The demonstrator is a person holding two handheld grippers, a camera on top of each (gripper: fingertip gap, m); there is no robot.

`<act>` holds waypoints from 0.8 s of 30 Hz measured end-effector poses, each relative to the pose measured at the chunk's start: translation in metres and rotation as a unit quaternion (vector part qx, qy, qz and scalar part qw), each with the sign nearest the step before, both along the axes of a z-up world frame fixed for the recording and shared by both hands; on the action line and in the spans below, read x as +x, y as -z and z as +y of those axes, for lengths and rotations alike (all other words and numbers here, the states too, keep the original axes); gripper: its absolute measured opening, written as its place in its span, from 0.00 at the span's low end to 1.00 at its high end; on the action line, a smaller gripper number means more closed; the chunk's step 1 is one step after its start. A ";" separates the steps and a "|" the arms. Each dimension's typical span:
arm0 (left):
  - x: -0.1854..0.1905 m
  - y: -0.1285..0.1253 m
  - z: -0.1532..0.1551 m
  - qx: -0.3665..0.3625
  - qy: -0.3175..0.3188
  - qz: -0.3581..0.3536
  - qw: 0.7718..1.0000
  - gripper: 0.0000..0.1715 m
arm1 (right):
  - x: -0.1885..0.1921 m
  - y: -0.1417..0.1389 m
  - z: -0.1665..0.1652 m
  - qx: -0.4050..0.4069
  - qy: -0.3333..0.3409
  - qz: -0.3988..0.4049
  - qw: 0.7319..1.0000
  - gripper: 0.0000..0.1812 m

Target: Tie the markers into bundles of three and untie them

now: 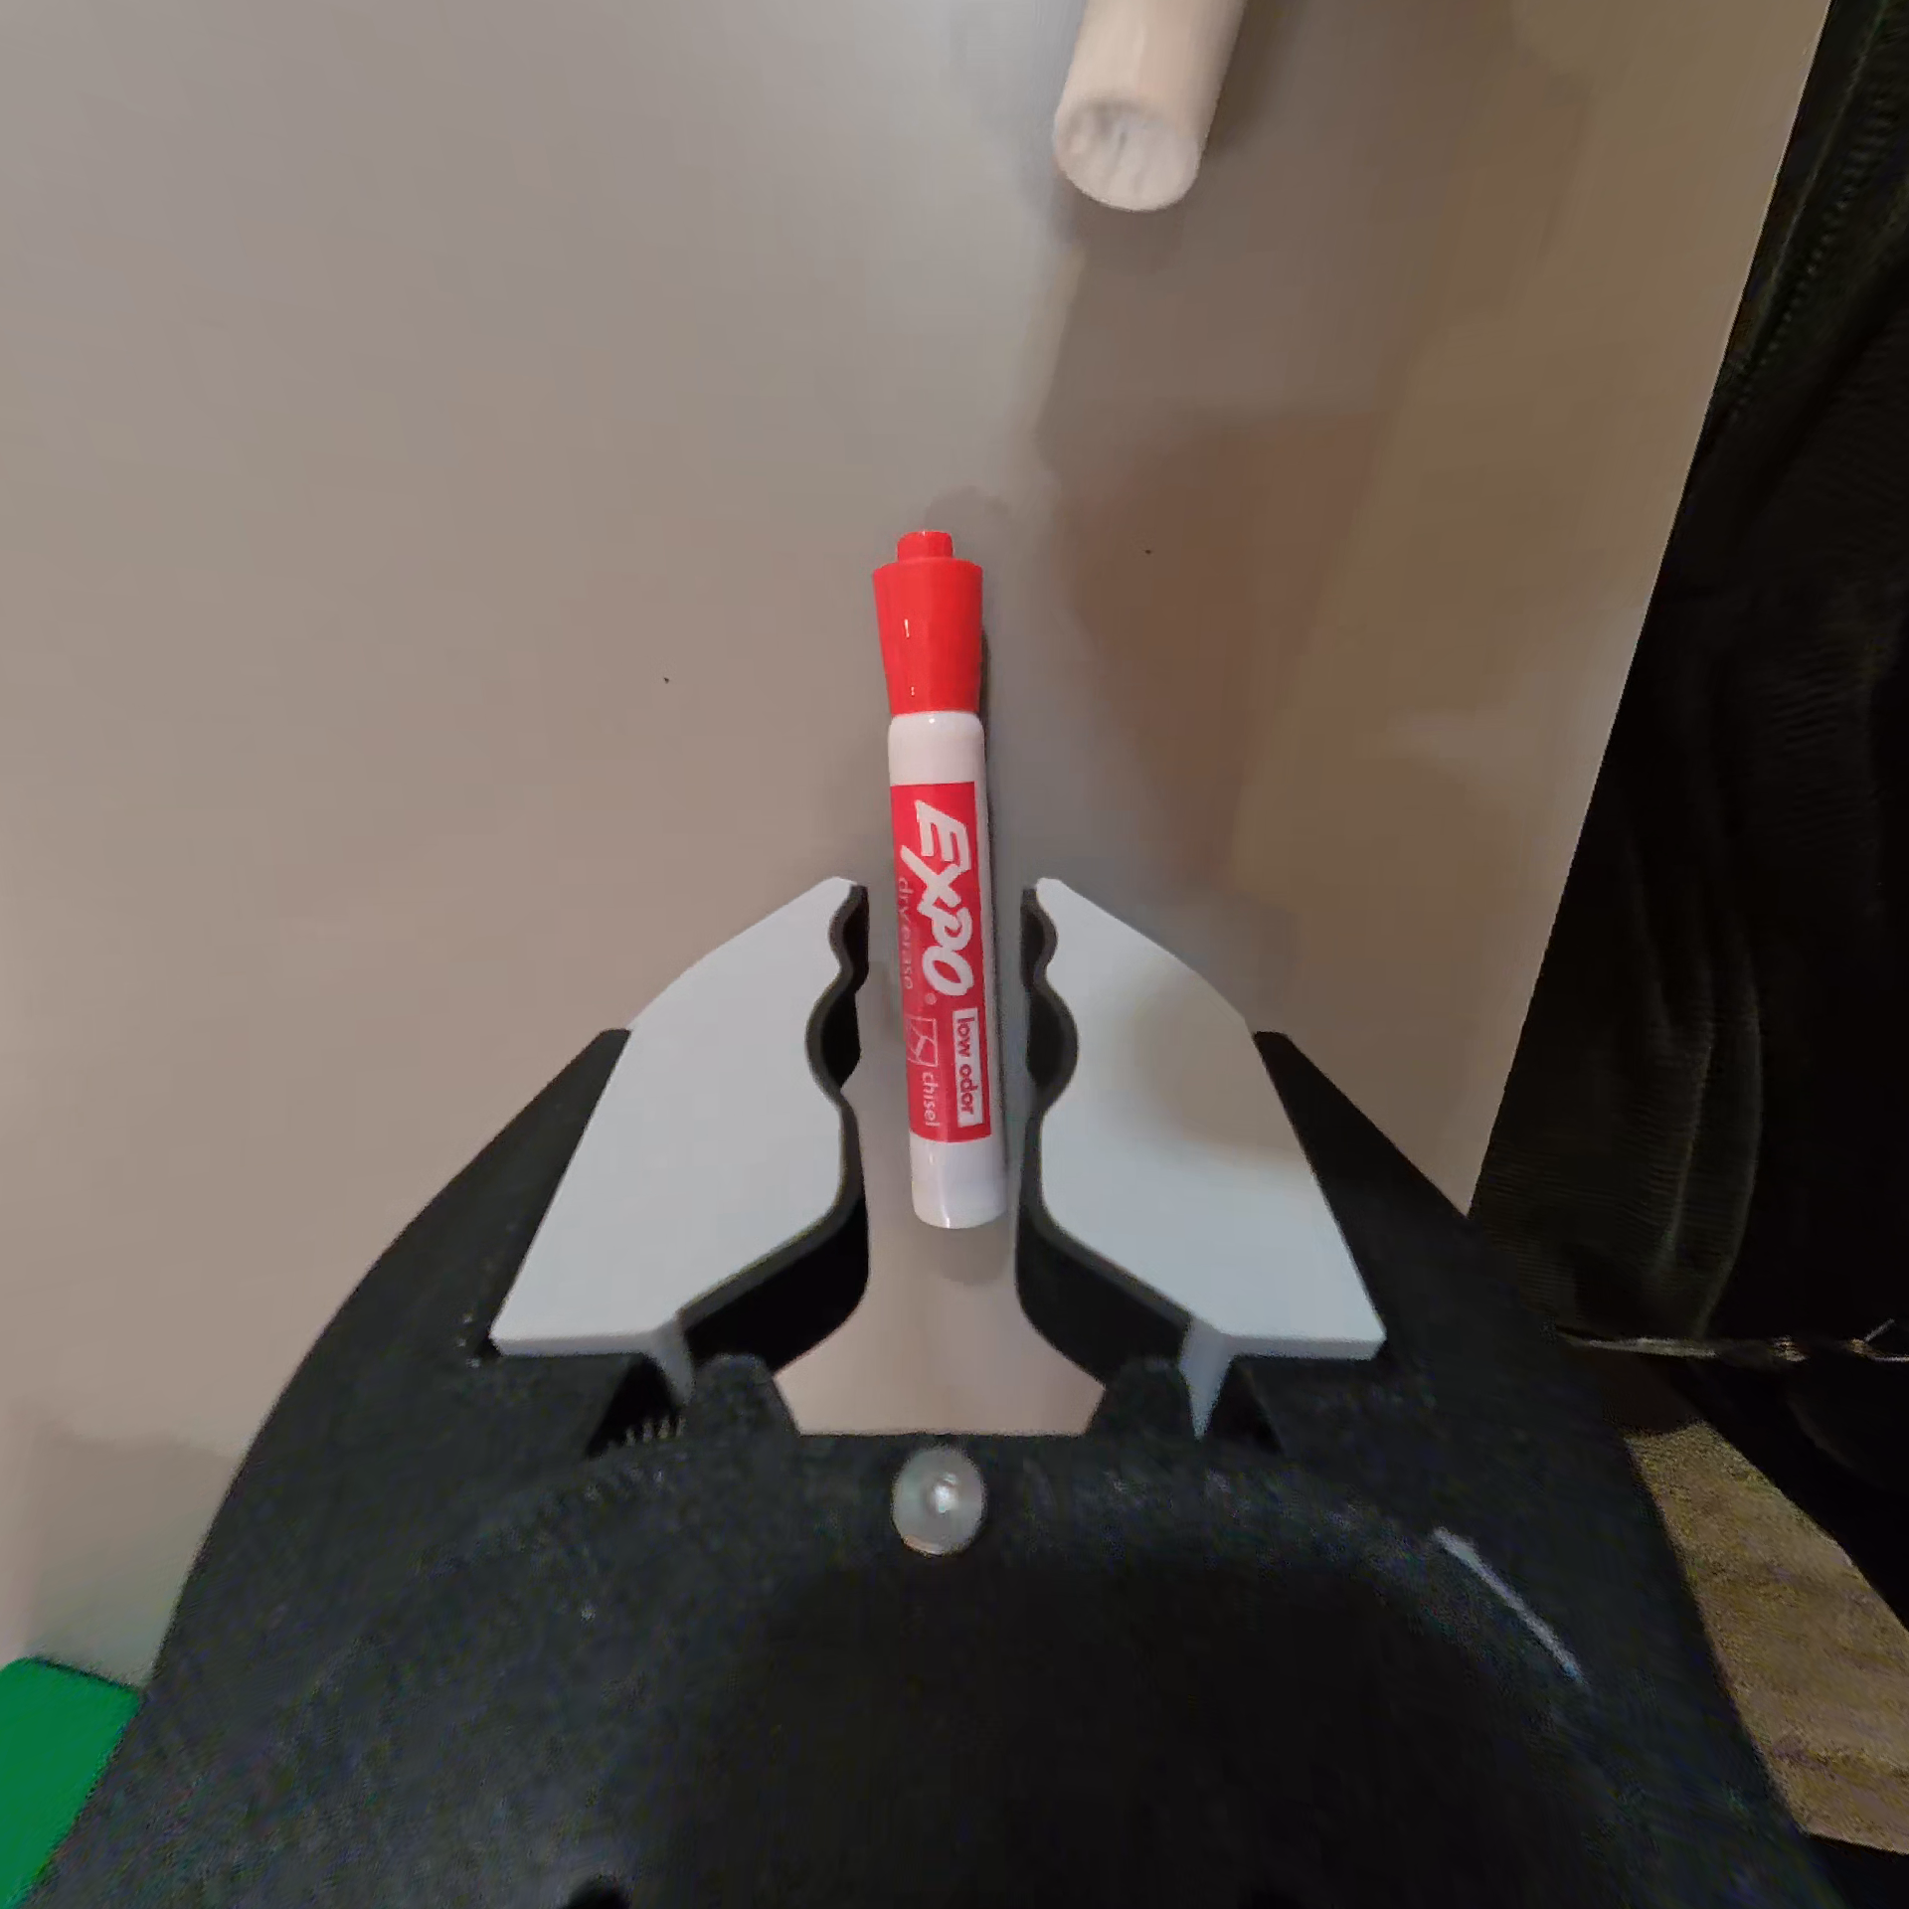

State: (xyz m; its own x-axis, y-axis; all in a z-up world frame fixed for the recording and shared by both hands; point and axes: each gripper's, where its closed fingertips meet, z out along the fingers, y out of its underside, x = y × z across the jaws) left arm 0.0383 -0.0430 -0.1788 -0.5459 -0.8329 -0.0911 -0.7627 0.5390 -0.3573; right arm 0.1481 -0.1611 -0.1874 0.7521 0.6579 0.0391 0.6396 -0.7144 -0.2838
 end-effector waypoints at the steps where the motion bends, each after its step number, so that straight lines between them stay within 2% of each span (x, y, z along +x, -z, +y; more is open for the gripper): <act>1: 0.000 -0.001 0.000 -0.005 -0.003 0.000 1.000 0.19 | 0.000 0.000 0.000 0.000 0.000 -0.001 1.000 0.08; 5: -0.008 -0.009 0.005 -0.015 -0.031 -0.006 0.999 0.23 | 0.000 0.000 0.000 -0.001 -0.001 -0.005 1.000 0.08; 9: -0.017 -0.018 0.014 -0.048 -0.085 -0.068 0.993 0.26 | -0.001 0.000 -0.001 0.000 -0.003 -0.005 1.000 0.08; 12: -0.017 -0.011 0.032 -0.053 -0.119 -0.096 0.987 0.27 | -0.002 0.000 0.000 0.001 -0.005 0.001 1.000 0.08; 14: -0.011 -0.008 0.040 -0.084 -0.153 -0.106 0.979 0.27 | -0.002 0.000 0.001 0.001 -0.005 0.002 1.000 0.08; 16: -0.010 -0.006 0.038 -0.120 -0.159 -0.107 0.974 0.27 | -0.003 0.000 0.001 0.000 -0.006 0.000 1.000 0.08; 24: -0.014 0.005 0.037 -0.141 -0.159 -0.091 0.973 0.24 | -0.003 0.000 0.001 0.000 -0.006 0.003 1.000 0.08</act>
